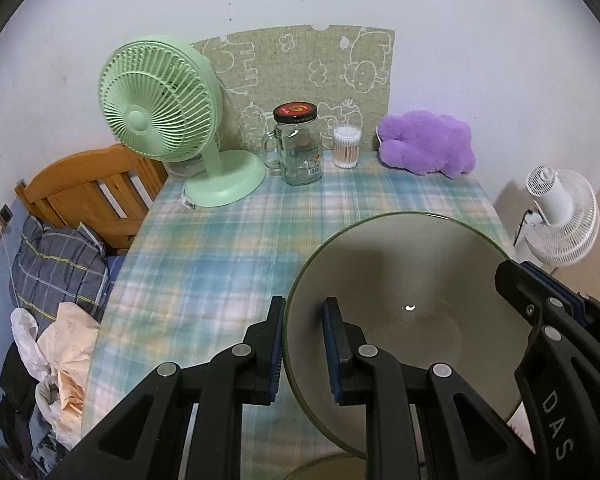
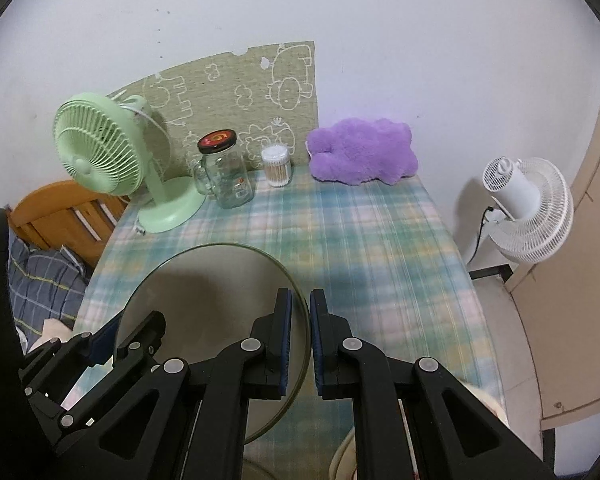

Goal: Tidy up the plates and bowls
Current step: 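Lift the flower-patterned bowl with both grippers and carry it toward the plain bowls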

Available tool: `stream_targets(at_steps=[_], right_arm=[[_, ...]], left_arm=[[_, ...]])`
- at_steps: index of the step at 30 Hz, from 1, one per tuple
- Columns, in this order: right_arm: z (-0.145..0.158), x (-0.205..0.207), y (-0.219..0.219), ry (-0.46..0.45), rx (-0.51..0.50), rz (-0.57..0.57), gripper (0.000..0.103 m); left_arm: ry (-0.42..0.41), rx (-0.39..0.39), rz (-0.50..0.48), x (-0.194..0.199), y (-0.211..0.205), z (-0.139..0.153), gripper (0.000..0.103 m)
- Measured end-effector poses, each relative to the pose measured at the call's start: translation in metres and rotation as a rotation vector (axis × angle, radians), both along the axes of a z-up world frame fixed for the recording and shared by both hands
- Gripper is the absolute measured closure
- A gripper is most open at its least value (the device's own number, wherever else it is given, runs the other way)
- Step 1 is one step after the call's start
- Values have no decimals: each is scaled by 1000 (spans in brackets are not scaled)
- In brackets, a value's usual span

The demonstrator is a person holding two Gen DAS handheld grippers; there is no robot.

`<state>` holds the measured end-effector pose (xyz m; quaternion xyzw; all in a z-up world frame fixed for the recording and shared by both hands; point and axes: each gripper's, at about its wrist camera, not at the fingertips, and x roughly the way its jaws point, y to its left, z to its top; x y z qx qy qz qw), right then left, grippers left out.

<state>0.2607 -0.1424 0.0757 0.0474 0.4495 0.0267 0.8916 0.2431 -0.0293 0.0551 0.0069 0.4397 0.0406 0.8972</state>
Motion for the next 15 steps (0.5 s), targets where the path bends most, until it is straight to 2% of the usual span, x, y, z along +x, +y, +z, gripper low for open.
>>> stream_targets(at_steps=[8, 15], right_arm=[[8, -48, 10, 0, -11, -17, 90], [0, -79, 14, 33, -3, -34, 90]], left_arm=[[-2, -23, -30, -46, 10, 1, 87], [31, -39, -33, -71, 14, -10, 87]])
